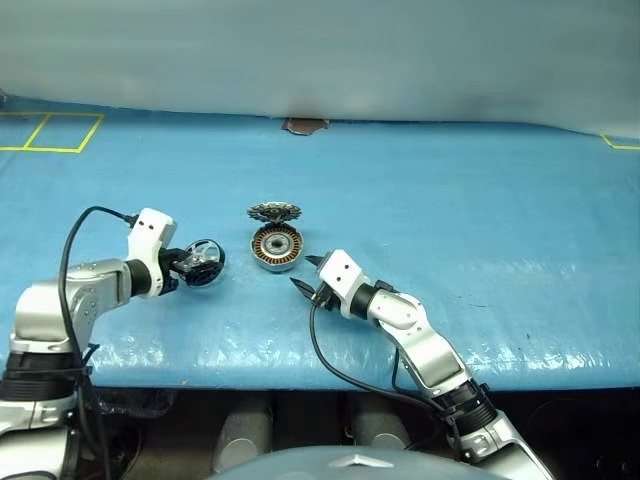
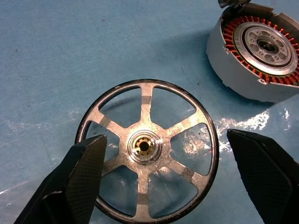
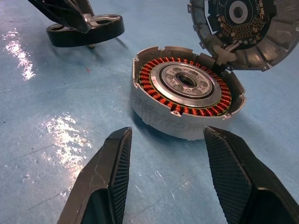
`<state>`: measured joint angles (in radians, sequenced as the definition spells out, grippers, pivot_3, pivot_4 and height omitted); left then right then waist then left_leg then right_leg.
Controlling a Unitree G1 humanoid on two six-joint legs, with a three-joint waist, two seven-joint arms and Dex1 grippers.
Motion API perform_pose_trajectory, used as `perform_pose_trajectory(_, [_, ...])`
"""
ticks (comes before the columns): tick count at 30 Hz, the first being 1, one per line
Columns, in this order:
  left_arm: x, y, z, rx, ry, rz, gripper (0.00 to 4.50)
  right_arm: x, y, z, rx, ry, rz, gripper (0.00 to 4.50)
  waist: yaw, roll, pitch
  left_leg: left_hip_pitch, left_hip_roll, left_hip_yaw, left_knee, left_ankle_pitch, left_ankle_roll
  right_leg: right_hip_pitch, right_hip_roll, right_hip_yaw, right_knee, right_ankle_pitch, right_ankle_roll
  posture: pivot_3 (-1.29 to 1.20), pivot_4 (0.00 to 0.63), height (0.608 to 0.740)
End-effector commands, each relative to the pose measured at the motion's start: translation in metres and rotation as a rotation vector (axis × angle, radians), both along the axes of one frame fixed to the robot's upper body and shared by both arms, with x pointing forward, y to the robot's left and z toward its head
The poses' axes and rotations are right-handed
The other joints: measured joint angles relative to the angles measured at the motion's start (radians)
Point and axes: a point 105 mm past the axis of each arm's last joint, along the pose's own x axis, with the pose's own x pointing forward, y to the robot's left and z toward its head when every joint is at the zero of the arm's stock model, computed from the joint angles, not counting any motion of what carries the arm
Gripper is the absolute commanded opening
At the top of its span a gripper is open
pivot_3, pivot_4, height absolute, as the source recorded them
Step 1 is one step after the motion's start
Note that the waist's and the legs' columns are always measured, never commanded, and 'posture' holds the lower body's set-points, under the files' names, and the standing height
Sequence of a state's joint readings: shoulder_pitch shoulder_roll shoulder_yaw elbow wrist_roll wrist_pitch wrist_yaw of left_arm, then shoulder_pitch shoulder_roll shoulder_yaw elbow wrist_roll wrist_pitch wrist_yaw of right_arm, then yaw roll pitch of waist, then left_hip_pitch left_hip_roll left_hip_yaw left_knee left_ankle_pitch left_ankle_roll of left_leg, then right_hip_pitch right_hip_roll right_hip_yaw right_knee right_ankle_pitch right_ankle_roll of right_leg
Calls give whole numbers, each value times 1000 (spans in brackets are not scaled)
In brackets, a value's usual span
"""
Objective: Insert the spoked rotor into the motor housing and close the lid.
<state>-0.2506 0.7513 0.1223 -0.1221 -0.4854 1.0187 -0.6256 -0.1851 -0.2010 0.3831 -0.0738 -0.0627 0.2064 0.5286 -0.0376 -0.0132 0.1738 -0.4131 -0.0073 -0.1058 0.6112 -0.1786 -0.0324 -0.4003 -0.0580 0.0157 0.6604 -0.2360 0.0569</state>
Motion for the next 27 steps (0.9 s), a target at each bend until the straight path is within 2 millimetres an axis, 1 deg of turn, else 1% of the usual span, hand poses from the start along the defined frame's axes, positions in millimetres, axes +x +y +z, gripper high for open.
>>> perform_pose_trajectory(1, [4,-1,5,17,-22,-13,4484,0,2,12,37,-36,6,2580,0,0,0,0,0,0,0,0,0,0,0,0,0,0,0,0,150,740])
perform_pose_trajectory(7, [4,-3,-4,34,6,-25,4484,0,1,11,34,-37,-1,2580,0,0,0,0,0,0,0,0,0,0,0,0,0,0,0,0,150,740])
perform_pose_trajectory(14, [4,-11,-13,28,30,-43,4484,0,0,11,31,-37,-5,2580,1,0,0,1,0,0,0,0,0,1,0,0,0,0,0,0,150,740])
perform_pose_trajectory(17, [4,-12,-14,26,34,-51,3929,0,-1,11,29,-37,-8,2580,2,0,0,1,0,0,0,0,0,1,0,0,0,0,0,0,150,740])
perform_pose_trajectory(27, [2,-12,-17,20,42,-45,3929,2,-1,12,28,-46,-13,2580,2,0,0,1,0,0,1,0,0,1,0,0,0,0,0,0,150,740])
